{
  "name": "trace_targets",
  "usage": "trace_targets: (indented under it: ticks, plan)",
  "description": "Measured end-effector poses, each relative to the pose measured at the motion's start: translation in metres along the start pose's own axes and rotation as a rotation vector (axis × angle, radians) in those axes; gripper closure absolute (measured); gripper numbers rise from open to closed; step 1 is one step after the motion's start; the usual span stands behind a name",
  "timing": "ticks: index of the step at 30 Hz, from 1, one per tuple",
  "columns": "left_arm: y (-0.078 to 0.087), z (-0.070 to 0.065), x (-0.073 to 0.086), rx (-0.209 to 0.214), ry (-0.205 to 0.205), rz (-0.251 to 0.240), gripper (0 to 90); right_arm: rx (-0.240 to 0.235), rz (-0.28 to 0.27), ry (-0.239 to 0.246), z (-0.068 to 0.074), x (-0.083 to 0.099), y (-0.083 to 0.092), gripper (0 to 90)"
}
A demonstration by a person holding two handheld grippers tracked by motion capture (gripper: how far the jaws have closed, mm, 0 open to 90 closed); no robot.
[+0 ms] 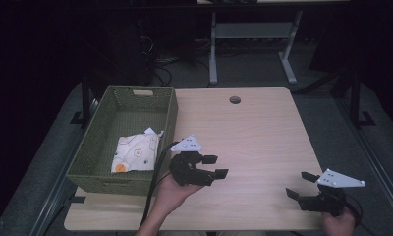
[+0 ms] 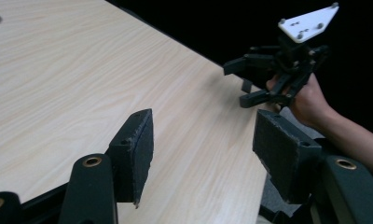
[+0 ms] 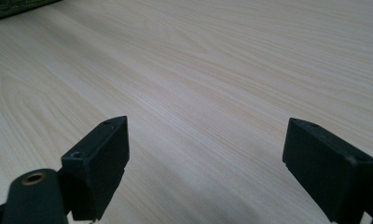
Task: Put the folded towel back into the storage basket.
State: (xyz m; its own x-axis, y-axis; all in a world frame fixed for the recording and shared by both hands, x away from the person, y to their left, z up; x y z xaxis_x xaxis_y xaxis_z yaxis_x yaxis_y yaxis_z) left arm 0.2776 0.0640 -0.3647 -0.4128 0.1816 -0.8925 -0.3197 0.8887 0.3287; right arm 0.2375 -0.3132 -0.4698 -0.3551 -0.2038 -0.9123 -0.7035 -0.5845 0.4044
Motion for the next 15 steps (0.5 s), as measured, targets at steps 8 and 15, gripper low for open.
trace_targets:
  ticks: [8, 15]
  plan:
    - [-0.009, -0.014, 0.018, 0.029, -0.018, 0.014, 38.4, 0.010, -0.002, -0.008, 0.000, 0.002, 0.000, 13.9]
    - [-0.013, -0.025, 0.047, 0.035, -0.047, 0.031, 37.3, 0.012, -0.005, -0.018, 0.002, 0.005, -0.002, 13.9]
Point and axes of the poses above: each handheld gripper's, and its own axes: y roughly backward along the jaws, x roughly out of its underside, z roughly to its left, the point moved 2 cm from there along -y, roughly forward along the jaws, and after that the axes turned 9 degrees about -z, right-handed, at the moved point
